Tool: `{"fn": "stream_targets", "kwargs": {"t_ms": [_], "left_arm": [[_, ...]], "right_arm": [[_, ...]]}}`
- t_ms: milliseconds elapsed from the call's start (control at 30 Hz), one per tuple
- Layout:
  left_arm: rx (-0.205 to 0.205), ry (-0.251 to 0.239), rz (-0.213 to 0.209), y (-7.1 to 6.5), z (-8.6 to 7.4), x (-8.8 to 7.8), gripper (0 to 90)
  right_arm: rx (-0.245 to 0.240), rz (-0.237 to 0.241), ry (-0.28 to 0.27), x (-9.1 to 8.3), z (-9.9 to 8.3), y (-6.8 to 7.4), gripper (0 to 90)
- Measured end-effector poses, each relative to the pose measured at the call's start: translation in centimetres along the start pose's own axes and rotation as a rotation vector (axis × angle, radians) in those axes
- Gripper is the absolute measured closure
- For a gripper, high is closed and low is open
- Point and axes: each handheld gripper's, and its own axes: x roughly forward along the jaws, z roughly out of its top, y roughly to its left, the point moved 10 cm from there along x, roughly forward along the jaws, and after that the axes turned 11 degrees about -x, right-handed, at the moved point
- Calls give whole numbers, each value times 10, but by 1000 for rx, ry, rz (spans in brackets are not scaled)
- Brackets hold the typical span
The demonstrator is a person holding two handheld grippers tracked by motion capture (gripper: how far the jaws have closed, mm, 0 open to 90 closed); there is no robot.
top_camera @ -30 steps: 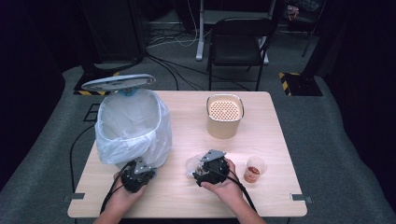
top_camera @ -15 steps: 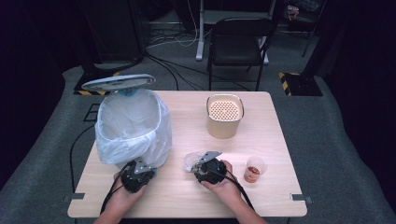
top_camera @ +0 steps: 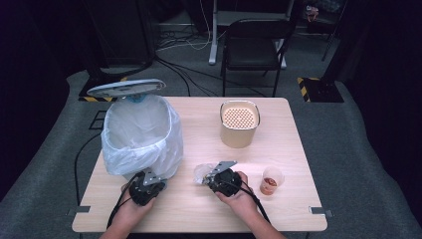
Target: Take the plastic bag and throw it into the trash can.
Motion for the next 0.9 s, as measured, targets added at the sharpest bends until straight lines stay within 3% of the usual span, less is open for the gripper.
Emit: {"fn": "stream_targets", "kwargs": {"t_ms": [300,500,900], "left_arm": [[5,5,1,0,0,0,900],[21,3,2,1,0,0,900],[16,2,1,1,0,0,900]], "right_arm": [[-44,19,-20,-24,18,10,697],[-85,23,-71,-46,39,16,699],[-94,32,-136,-79,71,17,699]]}}
